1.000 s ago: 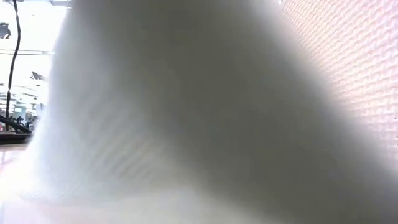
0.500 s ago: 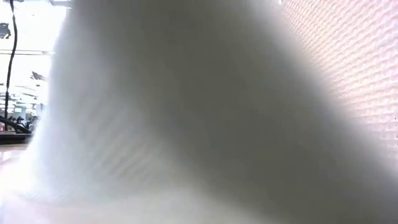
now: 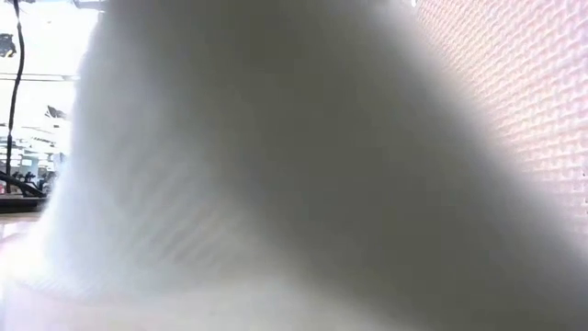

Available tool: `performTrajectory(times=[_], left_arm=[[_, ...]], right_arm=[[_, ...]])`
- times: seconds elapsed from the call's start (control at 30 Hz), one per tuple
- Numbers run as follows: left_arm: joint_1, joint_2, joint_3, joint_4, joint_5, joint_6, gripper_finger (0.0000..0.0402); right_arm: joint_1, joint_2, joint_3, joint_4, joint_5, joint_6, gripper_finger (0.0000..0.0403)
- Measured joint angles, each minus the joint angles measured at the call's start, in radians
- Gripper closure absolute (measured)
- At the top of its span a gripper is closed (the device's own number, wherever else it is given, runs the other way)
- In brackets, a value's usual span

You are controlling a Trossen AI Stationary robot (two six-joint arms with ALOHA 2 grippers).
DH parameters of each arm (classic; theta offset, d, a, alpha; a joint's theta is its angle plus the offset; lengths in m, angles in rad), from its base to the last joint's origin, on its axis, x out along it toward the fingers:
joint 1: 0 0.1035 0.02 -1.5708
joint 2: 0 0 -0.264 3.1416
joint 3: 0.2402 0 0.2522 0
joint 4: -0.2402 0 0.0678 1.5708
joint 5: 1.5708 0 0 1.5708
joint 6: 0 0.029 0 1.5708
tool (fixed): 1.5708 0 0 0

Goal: Sort clothes
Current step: Put the dark blue circle dotted polo shirt into the top white laundry bin

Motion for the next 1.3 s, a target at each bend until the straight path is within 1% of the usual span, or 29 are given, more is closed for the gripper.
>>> performTrajectory(times=[0.1, 0.17, 0.27, 0.33, 0.6, 0.77, 0.9, 1.1, 1.3], left_arm=[[-0.002, 0.0, 0.0, -0.001, 0.01, -0.004, 0.022], [-0.003, 0.0, 0.0, -0.002, 0.024, 0.003, 0.022], [-0.003, 0.0, 0.0, -0.003, 0.026, 0.025, 0.022], [-0.003, 0.0, 0.0, 0.0, 0.026, 0.048, 0.022], [0.004, 0.0, 0.0, 0.003, 0.024, 0.127, 0.022], [0.005, 0.0, 0.0, 0.002, 0.021, 0.16, 0.022], [0.005, 0.0, 0.0, 0.0, 0.021, 0.157, 0.022], [0.014, 0.0, 0.0, -0.009, 0.02, 0.129, 0.022], [0.013, 0.0, 0.0, -0.05, 0.026, 0.096, 0.022]], right_arm=[[-0.042, 0.07, 0.0, -0.011, -0.001, 0.078, 0.0227], [-0.062, 0.099, 0.0, -0.031, -0.012, 0.158, 0.0227], [-0.075, 0.128, 0.002, -0.046, -0.031, 0.299, 0.0227], [-0.081, 0.153, 0.003, -0.026, -0.032, 0.343, 0.0227], [-0.09, 0.254, 0.005, 0.166, -0.028, 0.351, 0.0227], [-0.07, 0.255, 0.002, 0.21, -0.002, 0.345, 0.0227], [-0.057, 0.261, 0.0, 0.32, 0.001, 0.344, 0.0227], [-0.04, 0.262, -0.002, 0.417, 0.001, 0.34, 0.0227], [-0.034, 0.263, -0.002, 0.445, 0.0, 0.34, 0.0227]])
